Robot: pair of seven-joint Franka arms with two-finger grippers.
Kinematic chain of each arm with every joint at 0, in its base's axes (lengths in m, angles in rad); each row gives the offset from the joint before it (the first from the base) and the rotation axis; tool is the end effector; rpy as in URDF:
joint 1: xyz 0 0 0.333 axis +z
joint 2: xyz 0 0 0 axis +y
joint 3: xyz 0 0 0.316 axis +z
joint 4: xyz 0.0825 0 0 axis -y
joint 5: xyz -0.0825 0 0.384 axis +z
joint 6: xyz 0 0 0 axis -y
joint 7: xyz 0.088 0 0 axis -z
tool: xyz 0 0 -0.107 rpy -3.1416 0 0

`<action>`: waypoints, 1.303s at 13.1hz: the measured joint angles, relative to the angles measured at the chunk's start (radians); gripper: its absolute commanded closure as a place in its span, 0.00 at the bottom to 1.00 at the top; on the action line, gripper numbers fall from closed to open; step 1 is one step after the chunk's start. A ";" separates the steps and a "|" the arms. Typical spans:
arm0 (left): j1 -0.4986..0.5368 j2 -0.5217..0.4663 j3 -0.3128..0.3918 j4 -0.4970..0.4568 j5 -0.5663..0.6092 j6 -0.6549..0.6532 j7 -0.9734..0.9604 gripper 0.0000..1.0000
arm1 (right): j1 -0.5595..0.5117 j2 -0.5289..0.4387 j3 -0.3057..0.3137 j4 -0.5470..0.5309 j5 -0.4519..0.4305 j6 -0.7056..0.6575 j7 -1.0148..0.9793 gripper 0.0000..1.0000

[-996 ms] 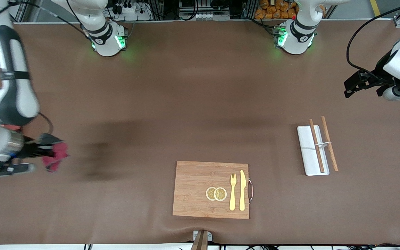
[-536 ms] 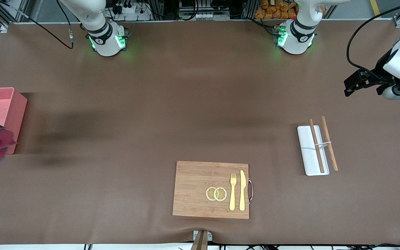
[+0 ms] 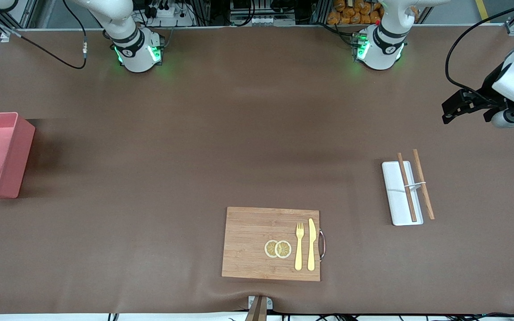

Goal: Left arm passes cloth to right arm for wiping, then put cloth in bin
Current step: 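Open the right gripper to drop the cloth into the pink bin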

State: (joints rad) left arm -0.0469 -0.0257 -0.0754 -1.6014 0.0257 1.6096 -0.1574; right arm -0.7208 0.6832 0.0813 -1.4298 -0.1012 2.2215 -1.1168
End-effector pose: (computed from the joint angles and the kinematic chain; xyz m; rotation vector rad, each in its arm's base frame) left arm 0.5465 -0.0651 0.6277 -3.1179 -0.0538 -0.0582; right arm 0.5800 -0.4501 0.3029 2.9346 0.7699 0.0685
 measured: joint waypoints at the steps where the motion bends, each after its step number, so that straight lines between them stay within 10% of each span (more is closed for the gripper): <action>1: 0.000 0.000 0.000 0.000 0.000 0.000 0.000 0.00 | -0.009 0.031 0.000 0.007 0.000 0.015 -0.010 0.84; 2: 0.000 0.000 0.000 -0.001 0.000 0.000 0.000 0.00 | -0.015 0.053 0.000 0.011 0.000 0.019 -0.011 0.19; 3: 0.000 0.000 0.000 -0.001 0.000 0.000 0.000 0.00 | -0.020 0.069 0.000 0.014 0.000 0.020 -0.011 0.00; 9: 0.000 0.000 0.000 -0.004 0.000 0.000 0.000 0.00 | -0.039 0.096 0.002 0.029 0.001 0.020 -0.011 0.00; 17: 0.001 0.000 0.002 -0.005 0.000 -0.001 0.000 0.00 | 0.050 -0.004 0.036 0.164 -0.001 -0.349 0.095 0.00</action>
State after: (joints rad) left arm -0.0461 -0.0257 -0.0734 -1.6064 0.0256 1.6090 -0.1574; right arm -0.6708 0.6792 0.1171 -1.2657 -0.1022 1.8728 -1.0222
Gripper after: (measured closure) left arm 0.000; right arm 0.000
